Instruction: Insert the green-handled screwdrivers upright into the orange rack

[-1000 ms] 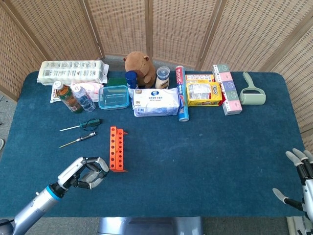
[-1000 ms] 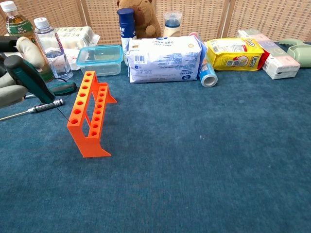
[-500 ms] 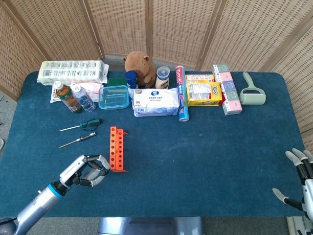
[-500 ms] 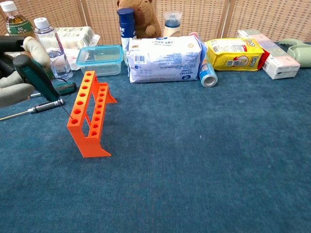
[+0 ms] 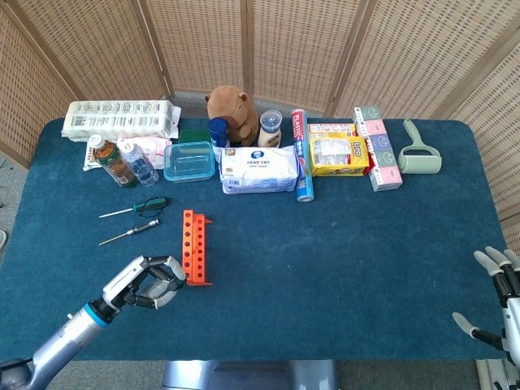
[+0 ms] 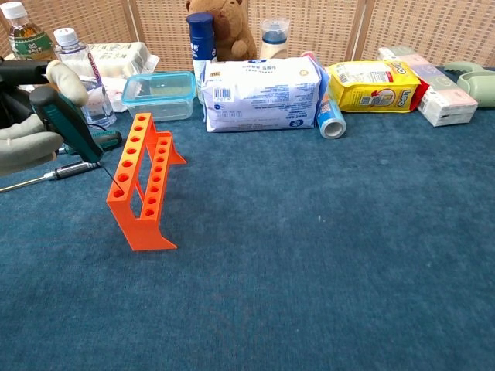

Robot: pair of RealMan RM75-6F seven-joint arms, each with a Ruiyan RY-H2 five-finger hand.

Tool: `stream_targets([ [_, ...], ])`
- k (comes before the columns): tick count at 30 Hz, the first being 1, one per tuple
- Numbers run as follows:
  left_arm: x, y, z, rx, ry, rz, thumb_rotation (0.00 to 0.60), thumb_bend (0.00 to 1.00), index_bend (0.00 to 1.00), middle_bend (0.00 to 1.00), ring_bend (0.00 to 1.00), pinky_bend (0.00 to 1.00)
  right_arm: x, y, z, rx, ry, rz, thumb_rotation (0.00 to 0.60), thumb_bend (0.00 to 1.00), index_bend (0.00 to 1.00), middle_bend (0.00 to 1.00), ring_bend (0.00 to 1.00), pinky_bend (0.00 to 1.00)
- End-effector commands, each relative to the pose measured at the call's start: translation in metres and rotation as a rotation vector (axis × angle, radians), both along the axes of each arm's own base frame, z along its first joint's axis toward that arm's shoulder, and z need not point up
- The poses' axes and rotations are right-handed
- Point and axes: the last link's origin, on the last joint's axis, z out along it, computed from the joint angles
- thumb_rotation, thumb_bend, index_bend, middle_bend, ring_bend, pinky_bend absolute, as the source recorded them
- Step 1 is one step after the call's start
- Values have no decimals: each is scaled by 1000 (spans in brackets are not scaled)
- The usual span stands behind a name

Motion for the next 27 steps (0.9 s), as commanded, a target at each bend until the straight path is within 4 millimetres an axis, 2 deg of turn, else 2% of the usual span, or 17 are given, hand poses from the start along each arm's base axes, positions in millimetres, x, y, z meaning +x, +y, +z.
stream_targets([
  [1, 0, 0, -1, -3, 0, 1, 600, 463, 561, 897, 872, 914, 0, 0, 0, -2, -1, -1, 600, 0, 126, 118, 17, 0],
  [27, -16, 13, -12, -25, -47, 60, 600, 466, 560, 897, 872, 914, -1, 0, 0, 3, 2, -5, 600, 0, 126, 118, 18, 0],
])
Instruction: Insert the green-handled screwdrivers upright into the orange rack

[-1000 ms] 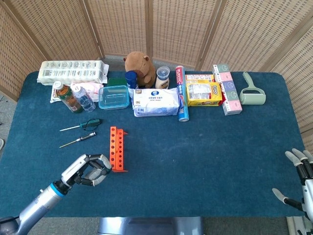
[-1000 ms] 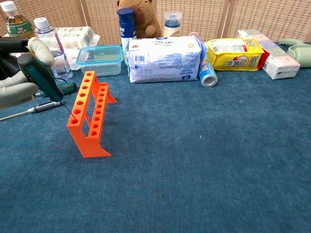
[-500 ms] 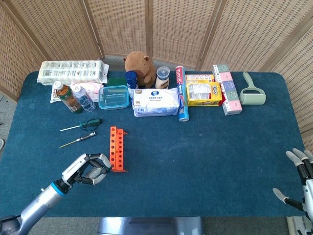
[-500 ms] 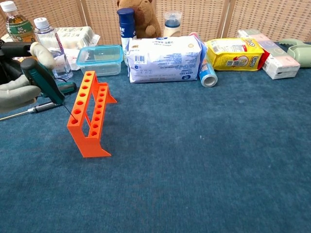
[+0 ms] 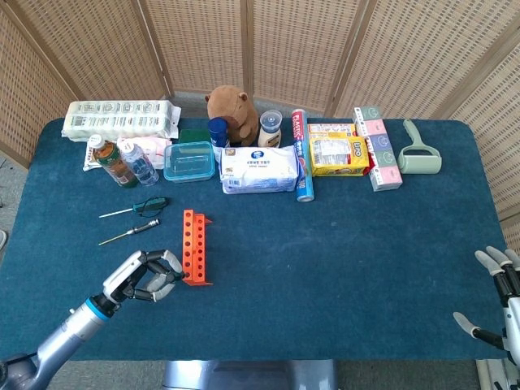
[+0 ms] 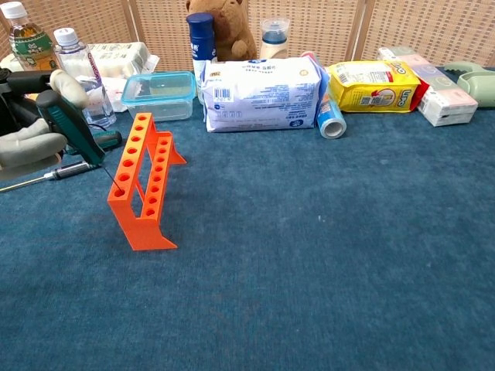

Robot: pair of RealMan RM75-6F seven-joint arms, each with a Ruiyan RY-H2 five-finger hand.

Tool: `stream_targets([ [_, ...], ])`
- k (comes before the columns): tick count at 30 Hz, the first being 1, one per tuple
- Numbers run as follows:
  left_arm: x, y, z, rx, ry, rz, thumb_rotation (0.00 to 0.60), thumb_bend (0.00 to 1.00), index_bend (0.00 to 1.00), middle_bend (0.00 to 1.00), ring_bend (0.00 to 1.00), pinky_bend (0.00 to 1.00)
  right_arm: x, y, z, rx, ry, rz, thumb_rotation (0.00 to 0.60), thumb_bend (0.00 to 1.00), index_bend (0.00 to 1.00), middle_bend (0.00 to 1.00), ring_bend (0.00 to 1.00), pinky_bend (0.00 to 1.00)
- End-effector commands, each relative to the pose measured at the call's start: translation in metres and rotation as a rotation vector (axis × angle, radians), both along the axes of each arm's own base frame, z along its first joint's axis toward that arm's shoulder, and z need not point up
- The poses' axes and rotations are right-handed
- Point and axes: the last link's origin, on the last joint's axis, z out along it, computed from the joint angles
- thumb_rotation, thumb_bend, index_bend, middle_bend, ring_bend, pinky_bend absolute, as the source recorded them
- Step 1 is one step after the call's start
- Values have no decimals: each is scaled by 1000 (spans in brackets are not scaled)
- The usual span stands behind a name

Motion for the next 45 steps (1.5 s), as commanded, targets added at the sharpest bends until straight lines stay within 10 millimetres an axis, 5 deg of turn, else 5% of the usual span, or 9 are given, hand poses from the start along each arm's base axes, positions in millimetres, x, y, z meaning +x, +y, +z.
stream_targets([
  [1, -1, 1, -2, -4, 0, 5, 600, 467, 560, 897, 872, 914, 0, 0, 0, 0, 0, 0, 600, 0, 126, 118, 18, 0],
  [40, -20, 17, -24, 26, 96, 84, 600, 470, 560, 898, 871, 914, -1, 0, 0, 3, 0, -4, 600, 0, 126, 126, 18, 0],
  [45, -20, 18, -26, 18, 108, 81, 600, 471, 470, 897, 871, 914, -1, -1, 0, 4, 0, -4, 600, 0, 126, 127, 18, 0],
])
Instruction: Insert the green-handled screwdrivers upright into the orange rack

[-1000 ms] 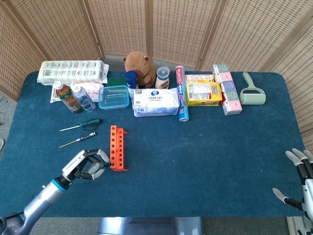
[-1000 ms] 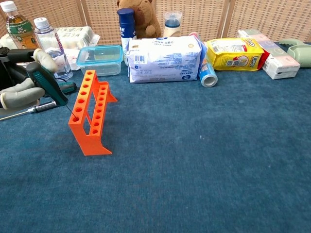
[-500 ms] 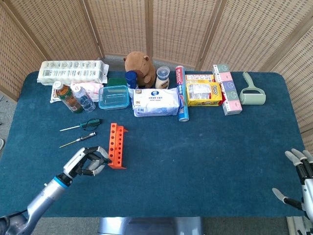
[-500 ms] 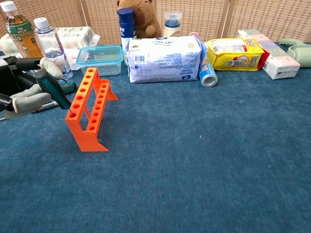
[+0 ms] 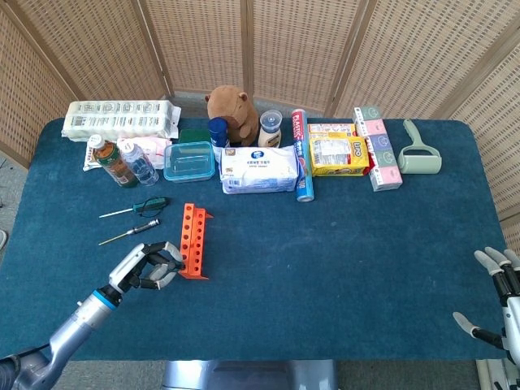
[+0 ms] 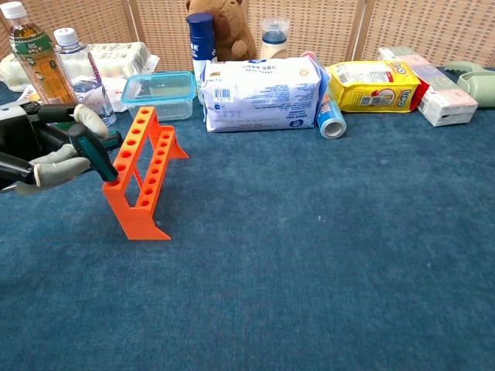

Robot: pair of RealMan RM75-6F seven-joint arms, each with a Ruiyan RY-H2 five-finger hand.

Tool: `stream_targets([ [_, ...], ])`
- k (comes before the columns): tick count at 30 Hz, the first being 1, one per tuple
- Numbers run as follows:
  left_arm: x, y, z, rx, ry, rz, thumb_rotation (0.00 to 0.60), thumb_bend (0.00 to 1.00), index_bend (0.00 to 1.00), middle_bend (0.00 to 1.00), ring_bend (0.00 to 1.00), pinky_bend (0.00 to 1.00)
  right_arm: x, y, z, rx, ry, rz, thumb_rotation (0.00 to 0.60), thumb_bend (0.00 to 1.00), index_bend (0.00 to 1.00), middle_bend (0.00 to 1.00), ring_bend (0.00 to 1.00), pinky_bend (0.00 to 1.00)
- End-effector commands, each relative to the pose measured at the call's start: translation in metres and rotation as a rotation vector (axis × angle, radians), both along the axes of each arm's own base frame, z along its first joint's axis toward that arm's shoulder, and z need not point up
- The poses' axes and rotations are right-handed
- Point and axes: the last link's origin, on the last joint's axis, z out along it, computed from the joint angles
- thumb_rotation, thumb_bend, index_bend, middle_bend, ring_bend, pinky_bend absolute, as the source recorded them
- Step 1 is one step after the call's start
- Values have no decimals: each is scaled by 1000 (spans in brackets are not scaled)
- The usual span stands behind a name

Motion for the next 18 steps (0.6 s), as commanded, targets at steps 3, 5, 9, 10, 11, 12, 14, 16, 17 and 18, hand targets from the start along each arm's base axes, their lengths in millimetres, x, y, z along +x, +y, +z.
stream_targets([
  [3, 0, 0, -2, -18, 12, -6, 600, 470, 384, 898, 871, 914, 0, 0, 0, -1, -1, 0, 600, 0, 126, 129, 18, 0],
  [5, 1, 0, -2, -15, 11, -5, 600, 471, 353, 897, 872, 914, 0, 0, 0, -2, 0, 0, 600, 0, 126, 130, 18, 0],
  [9, 0, 0, 0, -14, 22, -12, 600, 471, 277, 897, 872, 914, 0, 0, 1, -2, -1, 1, 600, 0, 126, 133, 18, 0],
  [10, 0, 0, 1, -12, 32, -14, 600, 471, 262, 897, 872, 914, 0, 0, 0, -2, 0, 0, 600, 0, 126, 134, 19, 0],
  [11, 0, 0, 2, -7, 42, -18, 600, 470, 244, 897, 872, 914, 0, 0, 0, -2, 0, 0, 600, 0, 126, 134, 19, 0],
  [12, 0, 0, 3, -3, 47, -19, 600, 470, 232, 897, 872, 914, 0, 0, 0, -2, 0, 1, 600, 0, 126, 135, 19, 0],
  [14, 1, 0, 5, 1, 54, -17, 600, 470, 230, 897, 872, 914, 0, 0, 0, -3, 0, 1, 600, 0, 126, 137, 20, 0],
  [16, 0, 0, 7, 10, 63, -18, 600, 470, 230, 897, 872, 914, 0, 0, 0, -3, 1, 1, 600, 0, 126, 138, 20, 0],
  [17, 1, 0, 8, 12, 65, -19, 600, 470, 230, 897, 872, 914, 0, 0, 0, -3, 1, 0, 600, 0, 126, 139, 20, 0],
  [18, 1, 0, 10, 13, 67, -20, 600, 470, 230, 898, 872, 914, 0, 0, 0, -3, 1, 1, 600, 0, 126, 140, 20, 0],
])
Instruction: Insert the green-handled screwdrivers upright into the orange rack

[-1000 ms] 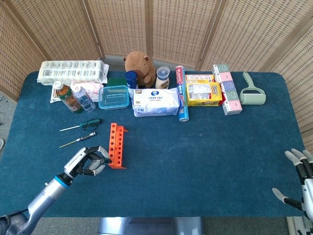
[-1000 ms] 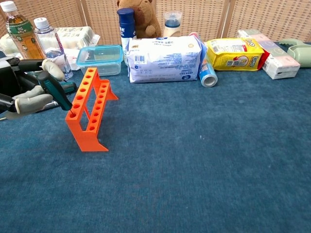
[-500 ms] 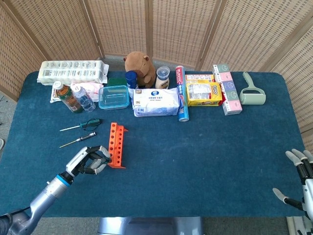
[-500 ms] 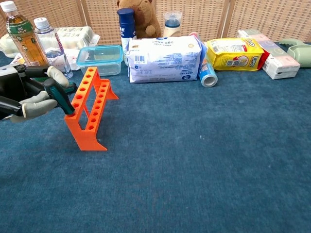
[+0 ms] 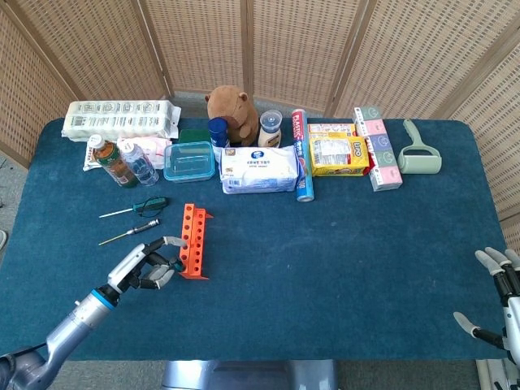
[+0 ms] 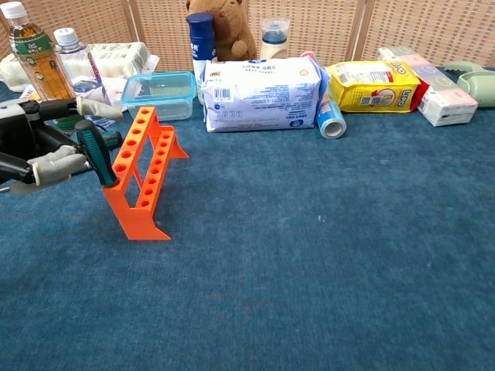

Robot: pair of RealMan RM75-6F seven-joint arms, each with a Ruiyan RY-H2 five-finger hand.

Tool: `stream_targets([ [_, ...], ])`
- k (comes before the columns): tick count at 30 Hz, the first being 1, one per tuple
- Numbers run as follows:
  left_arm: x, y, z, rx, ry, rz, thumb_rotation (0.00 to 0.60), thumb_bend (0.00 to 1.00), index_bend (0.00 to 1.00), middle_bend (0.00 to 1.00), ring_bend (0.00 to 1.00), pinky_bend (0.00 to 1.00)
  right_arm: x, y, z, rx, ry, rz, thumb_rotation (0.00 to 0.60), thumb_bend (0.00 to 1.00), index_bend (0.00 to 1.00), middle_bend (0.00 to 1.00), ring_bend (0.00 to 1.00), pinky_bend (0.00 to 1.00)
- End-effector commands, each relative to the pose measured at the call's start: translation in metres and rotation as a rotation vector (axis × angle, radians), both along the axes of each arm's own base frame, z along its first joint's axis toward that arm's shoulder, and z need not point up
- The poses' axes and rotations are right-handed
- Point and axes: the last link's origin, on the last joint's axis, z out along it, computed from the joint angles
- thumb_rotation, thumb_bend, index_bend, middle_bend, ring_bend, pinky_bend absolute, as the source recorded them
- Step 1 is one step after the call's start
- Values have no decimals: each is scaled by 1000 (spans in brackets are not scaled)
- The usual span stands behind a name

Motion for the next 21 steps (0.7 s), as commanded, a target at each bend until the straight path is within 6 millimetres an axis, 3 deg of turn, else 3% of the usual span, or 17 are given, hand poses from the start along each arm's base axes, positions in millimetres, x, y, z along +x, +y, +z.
stream_targets([
  [1, 0, -1, 4, 8, 7, -3, 600, 470, 230, 897, 872, 914, 0, 0, 0, 0, 1, 1, 600, 0, 126, 141, 20, 0],
  [13, 6, -8, 28, 79, 17, -41, 600, 467, 225, 897, 872, 914, 1, 1, 1, -4, 0, 4, 600, 0, 126, 151, 21, 0],
  [21, 5, -11, 69, 213, 62, -55, 600, 465, 225, 898, 871, 914, 1, 2, 1, -4, -3, 7, 600, 0, 126, 155, 21, 0],
])
